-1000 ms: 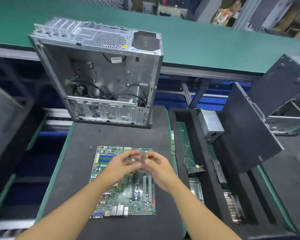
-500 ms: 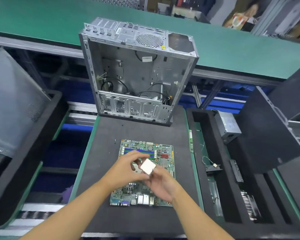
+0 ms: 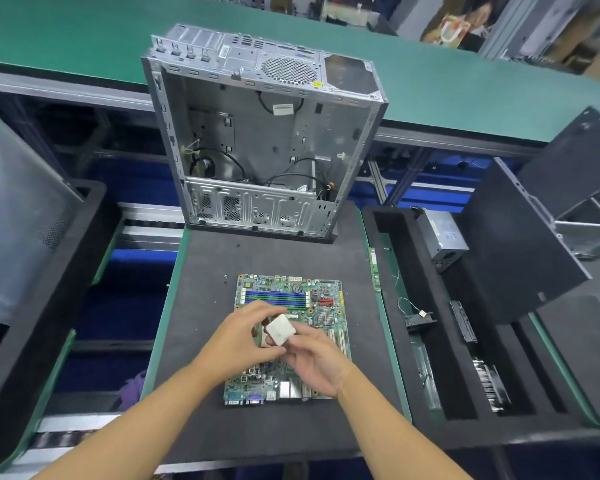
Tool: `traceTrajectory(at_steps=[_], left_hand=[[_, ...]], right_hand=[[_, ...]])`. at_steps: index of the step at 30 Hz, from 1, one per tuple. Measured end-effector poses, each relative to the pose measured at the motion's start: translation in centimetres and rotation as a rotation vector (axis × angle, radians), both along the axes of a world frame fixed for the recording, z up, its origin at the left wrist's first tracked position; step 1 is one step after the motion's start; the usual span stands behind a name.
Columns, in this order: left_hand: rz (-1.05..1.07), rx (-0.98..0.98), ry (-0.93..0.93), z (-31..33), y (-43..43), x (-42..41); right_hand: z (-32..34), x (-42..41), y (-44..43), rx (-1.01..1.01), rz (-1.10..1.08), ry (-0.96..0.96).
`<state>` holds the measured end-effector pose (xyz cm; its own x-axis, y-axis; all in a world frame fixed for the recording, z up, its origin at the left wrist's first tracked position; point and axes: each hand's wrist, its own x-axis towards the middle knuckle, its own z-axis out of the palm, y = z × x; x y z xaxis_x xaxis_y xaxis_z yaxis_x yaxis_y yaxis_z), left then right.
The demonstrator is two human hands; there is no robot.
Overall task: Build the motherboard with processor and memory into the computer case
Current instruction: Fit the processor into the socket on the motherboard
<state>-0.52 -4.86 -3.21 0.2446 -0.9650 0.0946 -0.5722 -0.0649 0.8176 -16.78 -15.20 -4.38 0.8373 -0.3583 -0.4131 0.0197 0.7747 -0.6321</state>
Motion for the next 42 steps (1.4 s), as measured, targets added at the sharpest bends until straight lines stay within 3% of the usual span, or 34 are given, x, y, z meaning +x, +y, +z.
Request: traceTrajectory(at_steps=[4,7,12,22,24,28,32,37,42], left_hand=[[-0.08,0.038,-0.039,-1.0,0.3,0.5],[-0.097,0.075,-0.075,-1.8,0.7,0.7],[-0.04,0.079,-0.052,-2.9,1.3,0.5],[0.076,0.059,-0.082,-3.8,1.5,0.1],[0.086,0.062,-0.069,-4.1,1.6,0.0],[0.07,0.076,-0.059,-4.3,1.4,-0.2],[0.077,0.089,-0.095,-4.5,1.2,-0.1],[0.077,0.126,-0.167,-5.0,0.5,0.5],[0.024,0.307,-0.435,-5.1,-1.1,2.3]], right_hand=[[0.0,-0.4,-0.6,-0.043,0.073,0.082],[-0.3,-0.4,-0.9,-0.192,0.098,0.211],[-1.3,0.4,-0.7,-0.299,-0.034,0.361],[-1.5,-0.2,-0.7,-0.399,0.027,0.372],[-1.2,-0.6,-0.9,-0.609,0.128,0.419],[-1.2,-1.1,-1.3,-1.245,0.371,0.457],[-1.6,-0.3,-1.1,-1.525,0.365,0.446],[-1.9,0.4,-1.0,-1.508,0.35,0.479],[-1.6,-0.1,-2.9,-1.4,0.16,0.667]])
